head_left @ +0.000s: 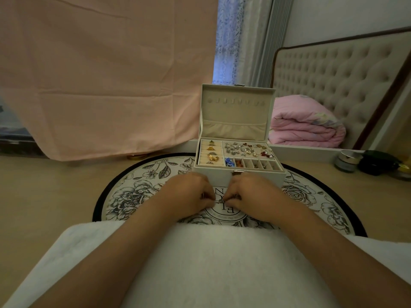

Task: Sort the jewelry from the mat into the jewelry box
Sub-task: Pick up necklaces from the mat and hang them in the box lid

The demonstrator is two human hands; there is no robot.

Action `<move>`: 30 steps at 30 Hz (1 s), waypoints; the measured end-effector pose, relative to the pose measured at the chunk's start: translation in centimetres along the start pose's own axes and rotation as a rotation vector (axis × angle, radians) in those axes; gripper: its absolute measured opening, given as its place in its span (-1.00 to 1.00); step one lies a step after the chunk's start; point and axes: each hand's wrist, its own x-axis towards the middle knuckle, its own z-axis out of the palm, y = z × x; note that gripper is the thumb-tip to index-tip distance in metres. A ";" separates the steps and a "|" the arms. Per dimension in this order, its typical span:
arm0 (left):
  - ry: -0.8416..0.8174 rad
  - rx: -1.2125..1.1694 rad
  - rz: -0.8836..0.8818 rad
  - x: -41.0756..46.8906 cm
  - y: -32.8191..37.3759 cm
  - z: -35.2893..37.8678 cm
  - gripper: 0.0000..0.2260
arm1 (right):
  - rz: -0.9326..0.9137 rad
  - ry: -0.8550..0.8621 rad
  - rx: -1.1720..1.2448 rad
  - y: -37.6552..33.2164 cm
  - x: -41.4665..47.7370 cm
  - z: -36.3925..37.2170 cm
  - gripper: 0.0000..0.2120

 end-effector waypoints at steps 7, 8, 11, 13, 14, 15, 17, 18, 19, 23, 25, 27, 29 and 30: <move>0.045 -0.015 0.039 -0.3 -0.1 0.7 -0.88 | 0.004 0.005 0.098 0.8 -0.3 1.0 -0.94; 0.042 -0.040 0.028 -0.4 -0.2 0.8 -0.88 | -0.001 -0.003 0.095 0.8 -0.3 1.0 -0.93; 0.014 -0.164 -0.058 -0.4 -0.3 0.6 -0.92 | 0.042 0.026 0.179 1.1 -0.4 1.0 -0.92; 0.009 -0.341 -0.123 -0.4 -0.2 0.2 -0.91 | 0.098 0.073 0.343 1.3 -0.6 0.7 -0.91; 0.009 -0.434 -0.145 -0.5 0.0 0.0 -0.90 | 0.127 0.088 0.441 1.3 -0.6 0.5 -0.90; 0.007 -0.499 -0.158 -0.6 0.1 -0.2 -0.90 | 0.149 0.092 0.535 1.2 -0.7 0.2 -0.89; 0.003 -0.541 -0.162 -0.6 0.4 -0.5 -0.90 | 0.180 0.088 0.688 0.9 -0.6 -0.1 -0.86; -0.003 -0.543 -0.162 -0.7 0.5 -0.6 -0.92 | 0.192 0.089 0.746 0.8 -0.5 -0.1 -0.86; -0.016 -0.544 -0.165 -0.7 0.5 -0.6 -0.94 | 0.202 0.092 0.795 0.8 -0.5 -0.1 -0.85; -0.073 -0.475 -0.164 -0.5 -0.2 -0.6 -0.94 | 0.259 0.125 0.810 1.1 -0.5 -0.3 -0.85; -0.089 -0.419 -0.156 -0.5 -0.6 -0.8 -0.91 | 0.258 0.135 0.745 1.3 -0.7 -0.6 -0.86; -0.097 -0.420 -0.160 -0.5 -0.7 -0.9 -0.86 | 0.245 0.116 0.705 1.5 -0.7 -0.6 -0.89; -0.105 -0.431 -0.165 -0.5 -0.8 -1.0 -0.84 | 0.241 0.077 0.654 1.6 -0.8 -0.6 -0.95; -0.104 -0.429 -0.169 -0.5 -0.8 -1.0 -0.84 | 0.243 0.064 0.621 1.6 -0.8 -0.7 -0.96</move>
